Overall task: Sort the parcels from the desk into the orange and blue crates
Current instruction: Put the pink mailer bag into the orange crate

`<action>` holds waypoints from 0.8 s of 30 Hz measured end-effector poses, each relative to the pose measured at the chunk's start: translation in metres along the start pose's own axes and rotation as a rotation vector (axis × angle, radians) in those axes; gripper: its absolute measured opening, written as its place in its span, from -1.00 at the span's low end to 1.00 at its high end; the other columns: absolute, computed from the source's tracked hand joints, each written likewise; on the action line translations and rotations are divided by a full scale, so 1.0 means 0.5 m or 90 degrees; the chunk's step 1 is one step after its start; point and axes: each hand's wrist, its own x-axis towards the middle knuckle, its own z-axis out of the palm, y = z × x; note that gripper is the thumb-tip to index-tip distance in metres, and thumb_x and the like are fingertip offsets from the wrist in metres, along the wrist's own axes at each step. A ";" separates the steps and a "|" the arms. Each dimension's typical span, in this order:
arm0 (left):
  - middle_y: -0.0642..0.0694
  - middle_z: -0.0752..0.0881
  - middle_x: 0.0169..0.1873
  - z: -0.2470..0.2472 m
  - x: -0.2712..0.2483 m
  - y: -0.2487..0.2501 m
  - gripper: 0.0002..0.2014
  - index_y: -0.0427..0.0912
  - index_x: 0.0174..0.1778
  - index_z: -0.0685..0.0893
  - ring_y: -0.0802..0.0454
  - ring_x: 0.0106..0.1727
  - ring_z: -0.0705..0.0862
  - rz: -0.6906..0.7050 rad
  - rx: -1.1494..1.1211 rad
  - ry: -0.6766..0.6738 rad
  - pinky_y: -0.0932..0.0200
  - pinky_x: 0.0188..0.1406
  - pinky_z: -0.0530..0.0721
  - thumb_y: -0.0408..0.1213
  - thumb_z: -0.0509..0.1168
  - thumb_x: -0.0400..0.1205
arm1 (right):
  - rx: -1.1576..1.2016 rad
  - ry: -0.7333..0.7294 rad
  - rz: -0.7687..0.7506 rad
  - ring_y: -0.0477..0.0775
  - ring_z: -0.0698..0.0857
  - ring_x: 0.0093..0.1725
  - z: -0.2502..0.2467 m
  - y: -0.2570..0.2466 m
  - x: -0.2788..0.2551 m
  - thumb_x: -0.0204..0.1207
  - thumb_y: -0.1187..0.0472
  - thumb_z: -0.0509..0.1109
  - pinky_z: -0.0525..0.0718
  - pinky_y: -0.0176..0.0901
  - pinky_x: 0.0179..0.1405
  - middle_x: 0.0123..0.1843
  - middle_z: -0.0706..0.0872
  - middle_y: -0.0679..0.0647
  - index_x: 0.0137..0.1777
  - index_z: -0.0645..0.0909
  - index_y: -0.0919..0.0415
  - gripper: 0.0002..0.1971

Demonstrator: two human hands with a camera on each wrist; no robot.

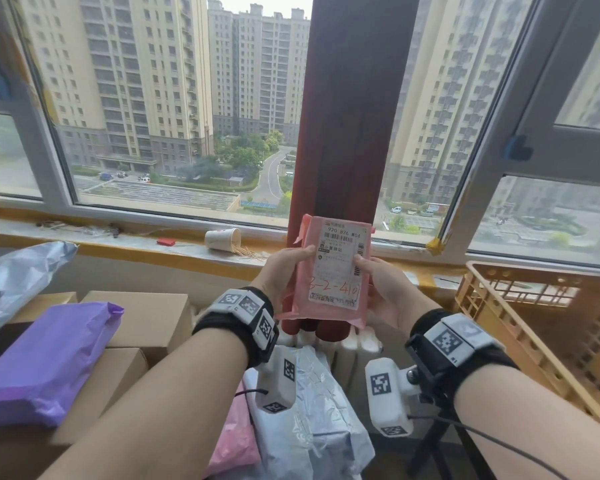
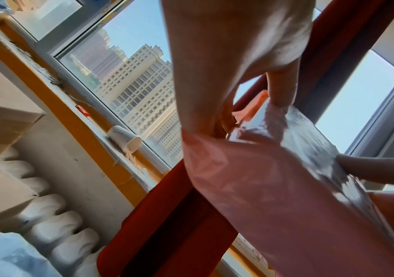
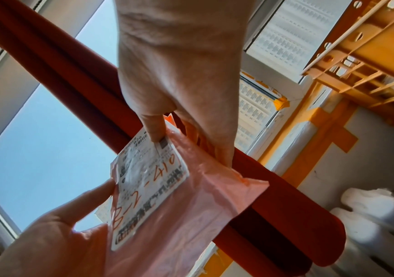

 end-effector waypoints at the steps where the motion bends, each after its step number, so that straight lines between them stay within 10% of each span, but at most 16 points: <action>1: -0.13 0.81 -0.06 0.010 0.005 0.000 -0.70 -0.23 0.21 0.67 -0.08 -0.04 0.78 0.001 0.005 0.001 0.07 -0.16 0.68 -0.12 0.23 0.71 | 0.000 0.002 0.002 0.20 0.76 0.11 -0.013 -0.003 -0.003 0.77 0.14 0.19 0.73 0.15 -0.09 0.16 0.79 0.16 0.35 0.60 0.17 -0.73; 5: -0.15 0.81 0.06 0.068 0.014 -0.005 -0.65 -0.21 0.25 0.67 -0.18 0.14 0.75 0.008 0.018 -0.007 -0.18 0.20 0.65 -0.07 0.26 0.66 | 0.005 0.014 0.003 0.20 0.77 0.13 -0.075 -0.013 -0.013 0.78 0.11 0.18 0.74 0.16 -0.12 0.16 0.80 0.16 0.36 0.62 0.16 -0.71; 10: -0.12 0.81 0.05 0.161 0.021 -0.004 -0.68 -0.21 0.21 0.70 -0.12 0.11 0.75 0.031 0.042 -0.005 0.03 -0.06 0.62 -0.08 0.25 0.68 | 0.006 0.028 -0.006 0.10 0.78 -0.04 -0.165 -0.026 -0.028 0.80 0.12 0.13 0.73 -0.07 -0.47 0.05 0.79 0.12 0.30 0.61 0.17 -0.72; 17: -0.13 0.82 0.03 0.315 0.030 -0.001 -0.66 -0.21 0.19 0.73 -0.10 0.06 0.78 0.035 0.062 -0.051 0.10 -0.08 0.66 -0.05 0.33 0.63 | 0.015 0.078 -0.023 0.22 0.76 0.16 -0.314 -0.050 -0.063 0.78 0.09 0.16 0.74 0.25 0.11 0.16 0.79 0.18 0.28 0.63 0.16 -0.73; 24: -0.08 0.83 0.01 0.489 0.031 -0.022 -0.62 -0.17 0.24 0.70 -0.07 0.04 0.80 0.042 0.075 -0.094 0.04 0.02 0.74 -0.04 0.41 0.58 | -0.007 0.117 -0.045 0.18 0.81 0.04 -0.498 -0.062 -0.093 0.74 0.05 0.25 0.81 0.05 -0.12 0.14 0.79 0.20 0.33 0.60 0.24 -0.68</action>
